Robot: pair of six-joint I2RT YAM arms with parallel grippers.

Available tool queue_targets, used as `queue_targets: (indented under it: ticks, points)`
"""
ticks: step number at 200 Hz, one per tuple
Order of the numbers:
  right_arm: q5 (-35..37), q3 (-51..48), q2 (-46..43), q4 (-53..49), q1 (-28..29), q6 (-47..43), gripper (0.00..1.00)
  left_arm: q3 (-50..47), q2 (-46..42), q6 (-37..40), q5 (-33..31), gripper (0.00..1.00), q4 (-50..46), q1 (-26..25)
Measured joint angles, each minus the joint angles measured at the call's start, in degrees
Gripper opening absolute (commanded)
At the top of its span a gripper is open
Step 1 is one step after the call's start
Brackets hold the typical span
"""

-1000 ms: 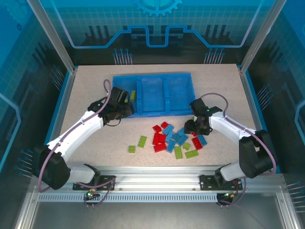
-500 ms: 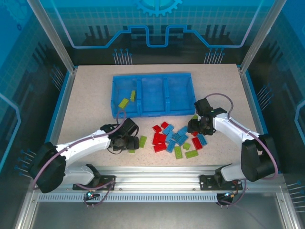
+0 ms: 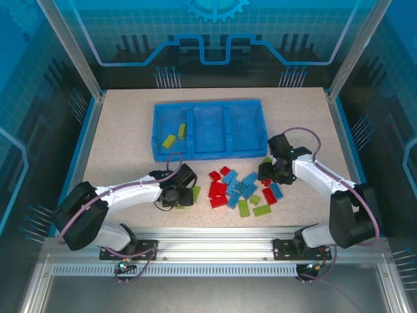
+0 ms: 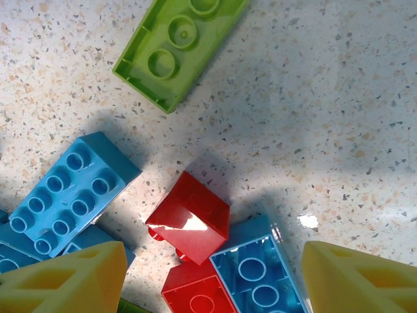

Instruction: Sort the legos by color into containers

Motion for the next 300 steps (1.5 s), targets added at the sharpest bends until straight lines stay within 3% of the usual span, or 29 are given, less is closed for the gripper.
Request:
queue_targets:
  ticks: [57,106,142,172,229,249,300]
  points:
    - [0.00,1.14,0.00,-0.50,-0.68,-0.24,0.71,0.17,1.42,-0.07,-0.57,0.33,0.20,-0.09]
    - [-0.33,1.53,0.00,-0.42,-0.81,-1.97,0.66,1.92,0.15,0.07,-1.68,0.31,-3.72,0.72]
    - [-0.20,2.54,1.88,-0.26,0.42,-6.29,0.54,9.84,-5.18,3.54,-2.27,0.32,-7.74,9.33]
    - [-0.20,3.30,5.16,0.02,1.18,-9.25,0.53,19.71,-5.55,8.07,-1.77,0.33,-8.50,18.01]
    - [0.72,7.17,10.19,-0.70,2.75,-16.87,0.49,36.74,8.76,14.03,4.70,0.33,-8.41,26.80]
    - [0.98,9.42,12.94,-1.51,2.82,-19.47,0.43,39.91,14.08,14.49,6.73,0.33,-8.44,28.11]
    - [1.90,9.57,13.20,-3.21,2.84,-21.64,0.45,45.77,21.92,14.53,10.25,0.33,-8.37,29.11]
